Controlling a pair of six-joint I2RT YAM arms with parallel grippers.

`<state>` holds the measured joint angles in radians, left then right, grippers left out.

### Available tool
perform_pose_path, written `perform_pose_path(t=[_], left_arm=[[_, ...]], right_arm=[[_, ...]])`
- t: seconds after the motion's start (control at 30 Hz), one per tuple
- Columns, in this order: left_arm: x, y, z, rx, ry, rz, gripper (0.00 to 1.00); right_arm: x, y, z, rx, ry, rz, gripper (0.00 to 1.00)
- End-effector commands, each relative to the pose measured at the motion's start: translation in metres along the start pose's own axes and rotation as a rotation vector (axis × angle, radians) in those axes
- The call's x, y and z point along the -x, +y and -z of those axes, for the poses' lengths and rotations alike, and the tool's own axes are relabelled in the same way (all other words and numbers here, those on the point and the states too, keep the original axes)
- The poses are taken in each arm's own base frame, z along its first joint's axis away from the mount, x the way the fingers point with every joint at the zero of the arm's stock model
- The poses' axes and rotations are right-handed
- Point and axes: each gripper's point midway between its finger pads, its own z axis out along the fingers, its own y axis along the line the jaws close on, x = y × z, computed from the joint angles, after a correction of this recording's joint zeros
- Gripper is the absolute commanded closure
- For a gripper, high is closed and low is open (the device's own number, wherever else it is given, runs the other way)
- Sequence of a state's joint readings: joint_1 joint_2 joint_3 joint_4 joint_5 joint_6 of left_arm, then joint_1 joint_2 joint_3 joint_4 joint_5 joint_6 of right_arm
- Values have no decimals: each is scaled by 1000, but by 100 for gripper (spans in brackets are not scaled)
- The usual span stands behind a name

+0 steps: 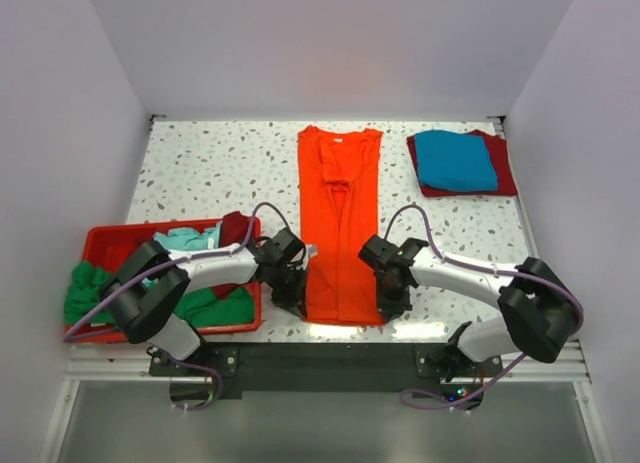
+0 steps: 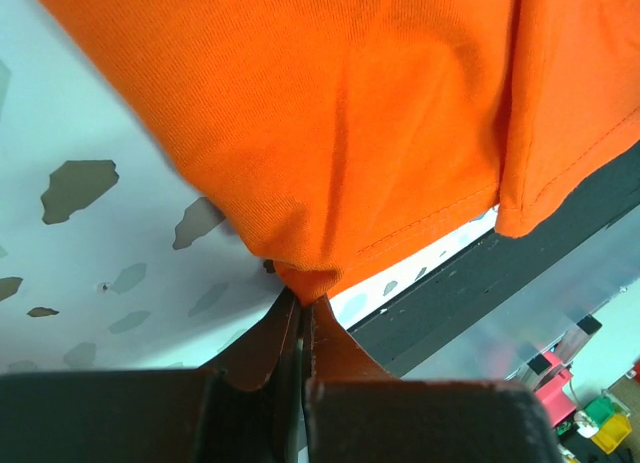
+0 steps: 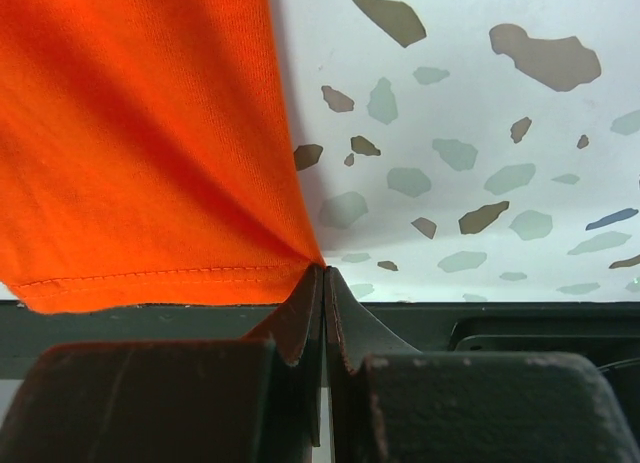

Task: Fold and stack the t-shirts
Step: Fold the tshirt

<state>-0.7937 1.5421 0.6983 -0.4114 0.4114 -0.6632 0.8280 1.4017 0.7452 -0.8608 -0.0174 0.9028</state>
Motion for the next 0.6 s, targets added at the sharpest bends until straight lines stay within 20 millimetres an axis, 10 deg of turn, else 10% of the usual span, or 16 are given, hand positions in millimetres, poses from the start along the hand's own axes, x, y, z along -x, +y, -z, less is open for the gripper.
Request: perform_pose_path(t=[0.0,0.17,0.4,0.57], left_arm=[[-17,34,-2,144,26,14,100],[-17,23,2,96,7,-1,100],[-13,0,2,28,-7,-75,100],[-16,-5,0,25,6,-100,100]], right_arm=[[-2,-10,1,-34,0,-31,100],[2,-8,3,-27,-3,-28,100],[8,7,17,43,-20,-21,52],[10,26,19,150,-31,-24,46]])
